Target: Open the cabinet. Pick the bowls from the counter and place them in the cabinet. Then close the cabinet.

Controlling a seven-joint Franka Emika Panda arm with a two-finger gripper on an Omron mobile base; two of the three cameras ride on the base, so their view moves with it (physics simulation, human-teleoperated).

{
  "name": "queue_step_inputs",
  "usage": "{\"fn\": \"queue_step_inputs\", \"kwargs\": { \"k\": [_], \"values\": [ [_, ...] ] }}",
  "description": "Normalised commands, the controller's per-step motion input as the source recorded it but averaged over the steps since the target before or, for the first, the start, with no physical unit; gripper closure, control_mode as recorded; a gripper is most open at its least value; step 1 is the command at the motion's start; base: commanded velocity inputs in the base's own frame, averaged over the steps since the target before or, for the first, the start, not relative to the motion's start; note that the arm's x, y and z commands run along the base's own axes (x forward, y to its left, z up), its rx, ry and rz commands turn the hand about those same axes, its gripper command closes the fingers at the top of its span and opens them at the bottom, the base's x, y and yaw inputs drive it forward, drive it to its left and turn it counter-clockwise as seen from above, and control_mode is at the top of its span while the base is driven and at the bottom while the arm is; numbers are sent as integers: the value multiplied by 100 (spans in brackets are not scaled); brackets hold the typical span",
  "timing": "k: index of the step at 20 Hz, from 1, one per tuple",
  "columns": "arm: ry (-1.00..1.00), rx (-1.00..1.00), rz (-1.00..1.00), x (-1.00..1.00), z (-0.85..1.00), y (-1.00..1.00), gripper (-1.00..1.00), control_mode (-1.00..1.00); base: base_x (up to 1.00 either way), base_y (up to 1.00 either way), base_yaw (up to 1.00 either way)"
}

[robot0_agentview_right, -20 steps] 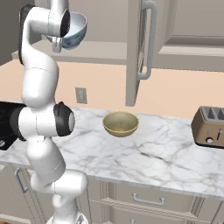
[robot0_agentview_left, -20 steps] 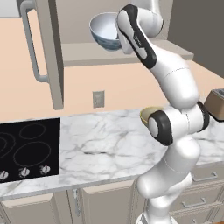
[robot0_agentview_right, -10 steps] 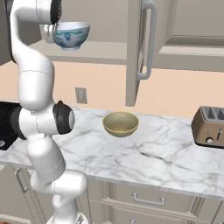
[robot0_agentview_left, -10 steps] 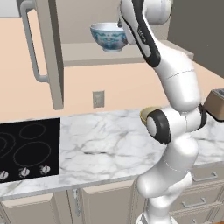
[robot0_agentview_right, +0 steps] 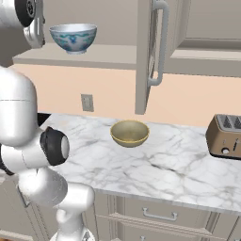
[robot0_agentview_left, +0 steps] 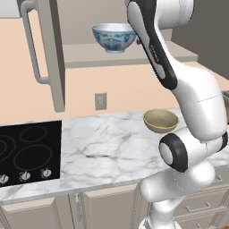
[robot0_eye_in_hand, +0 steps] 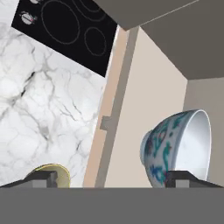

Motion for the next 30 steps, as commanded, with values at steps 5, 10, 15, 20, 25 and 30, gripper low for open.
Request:
{"fn": "queue_step_inputs", "kwargs": {
  "k": [5, 10, 15, 20, 25, 30],
  "values": [
    [-3, 0, 0, -100, -91, -41, -100, -100, 0, 0, 0],
    [-8, 0, 0, -100, -100, -59, -100, -100, 0, 0, 0],
    [-21, 0, -3, -100, -84, -42, -100, -100, 0, 0, 0],
    [-4, 0, -25, -85, -6, 0, -100, -100, 0, 0, 0],
    [0, 21, -45, -69, 0, 0, -100, -100, 0, 0, 0],
    [0, 47, -60, -49, 0, -8, -100, -100, 0, 0, 0]
  ]
}}
